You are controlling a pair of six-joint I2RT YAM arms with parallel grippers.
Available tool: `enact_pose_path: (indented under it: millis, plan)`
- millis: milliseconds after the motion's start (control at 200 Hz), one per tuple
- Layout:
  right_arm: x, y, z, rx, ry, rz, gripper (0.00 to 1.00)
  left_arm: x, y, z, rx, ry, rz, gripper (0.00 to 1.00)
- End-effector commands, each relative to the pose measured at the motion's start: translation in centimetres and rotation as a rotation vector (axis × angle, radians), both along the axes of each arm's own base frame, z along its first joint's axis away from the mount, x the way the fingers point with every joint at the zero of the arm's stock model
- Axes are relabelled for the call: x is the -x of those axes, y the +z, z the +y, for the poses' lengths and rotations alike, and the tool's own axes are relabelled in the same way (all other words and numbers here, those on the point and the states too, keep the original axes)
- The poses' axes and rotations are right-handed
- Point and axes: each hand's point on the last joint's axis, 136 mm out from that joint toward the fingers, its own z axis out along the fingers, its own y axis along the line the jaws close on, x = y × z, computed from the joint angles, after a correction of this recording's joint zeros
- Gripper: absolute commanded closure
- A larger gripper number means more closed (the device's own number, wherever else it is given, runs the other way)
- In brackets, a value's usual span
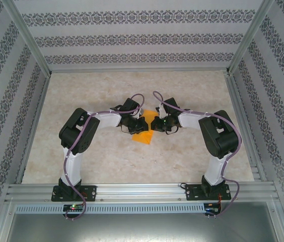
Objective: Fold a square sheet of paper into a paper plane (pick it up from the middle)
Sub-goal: Fold the triangle a second time at the center of the table.
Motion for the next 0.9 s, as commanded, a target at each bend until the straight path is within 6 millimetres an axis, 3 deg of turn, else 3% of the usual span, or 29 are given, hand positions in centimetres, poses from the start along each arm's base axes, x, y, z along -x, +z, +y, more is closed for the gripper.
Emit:
enact_pose_path:
  millis: [0,490,894]
  plan:
    - [0.5,-0.6,0.1,0.023,0.023,0.005,0.93,-0.5,0.4,-1.3,0.026,-0.015,-0.021,0.88]
    - [0.6,-0.6,-0.2,0.034,0.021,0.007,0.93,-0.5,1.2,-2.2,0.064,-0.04,-0.032,0.87]
    - [0.2,0.4,-0.1,0.01,0.009,-0.012,0.93,0.2,-1.4,-1.6,0.015,-0.049,0.003,0.86]
